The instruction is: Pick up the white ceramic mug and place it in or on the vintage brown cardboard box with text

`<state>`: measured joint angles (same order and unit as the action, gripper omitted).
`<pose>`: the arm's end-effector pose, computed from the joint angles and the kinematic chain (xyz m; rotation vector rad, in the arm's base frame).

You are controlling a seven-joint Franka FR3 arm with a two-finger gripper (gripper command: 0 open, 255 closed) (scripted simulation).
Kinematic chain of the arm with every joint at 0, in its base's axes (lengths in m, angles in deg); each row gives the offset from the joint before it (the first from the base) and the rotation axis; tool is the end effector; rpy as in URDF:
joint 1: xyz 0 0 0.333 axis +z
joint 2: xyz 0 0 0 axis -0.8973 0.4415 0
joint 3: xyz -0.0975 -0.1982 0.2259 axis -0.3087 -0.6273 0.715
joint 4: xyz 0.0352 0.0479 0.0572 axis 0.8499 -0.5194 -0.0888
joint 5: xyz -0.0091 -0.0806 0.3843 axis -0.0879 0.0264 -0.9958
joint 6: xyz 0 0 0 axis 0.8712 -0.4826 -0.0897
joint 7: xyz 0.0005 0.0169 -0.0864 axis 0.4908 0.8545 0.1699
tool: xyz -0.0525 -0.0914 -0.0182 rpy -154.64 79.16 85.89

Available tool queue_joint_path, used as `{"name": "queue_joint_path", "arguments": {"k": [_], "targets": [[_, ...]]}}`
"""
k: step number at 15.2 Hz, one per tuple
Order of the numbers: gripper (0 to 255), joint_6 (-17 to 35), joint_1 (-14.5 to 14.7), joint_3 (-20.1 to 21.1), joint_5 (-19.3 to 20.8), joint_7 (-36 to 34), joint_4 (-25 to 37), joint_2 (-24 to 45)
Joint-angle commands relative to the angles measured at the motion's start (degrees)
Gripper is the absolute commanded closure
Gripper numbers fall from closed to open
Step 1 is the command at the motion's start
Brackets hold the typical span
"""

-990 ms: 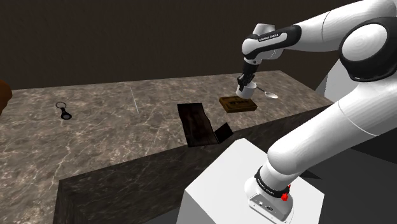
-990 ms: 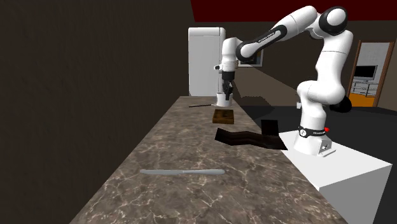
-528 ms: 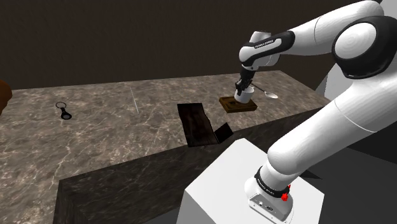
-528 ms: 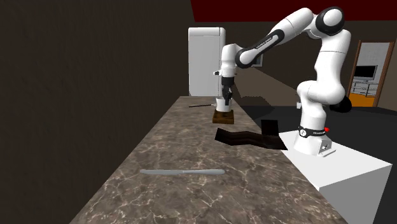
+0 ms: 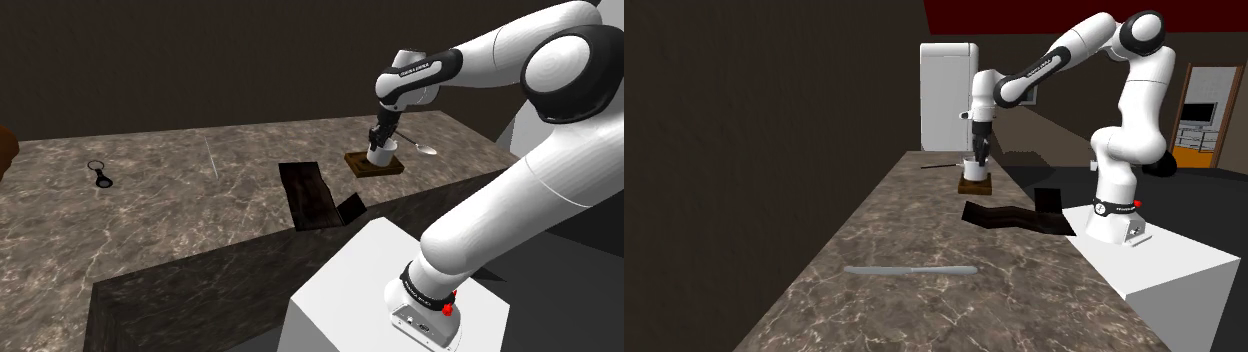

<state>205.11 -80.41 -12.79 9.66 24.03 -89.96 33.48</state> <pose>0.3784 -0.2893 0.3989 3.0913 -0.2349 -0.0058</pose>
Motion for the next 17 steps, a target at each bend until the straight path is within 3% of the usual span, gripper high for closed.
{"name": "queue_joint_path", "arguments": {"k": [1,5,9,17], "targets": [[0,0.0,0.0,0.0,0.0,0.0,0.0,0.0],[0,0.0,0.0,0.0,0.0,0.0,0.0,0.0],[0,-7.69,0.1,0.85,0.49,-0.57,4.41,-3.36],[0,-7.69,0.09,0.86,0.49,-0.57,4.41,-3.36]]}}
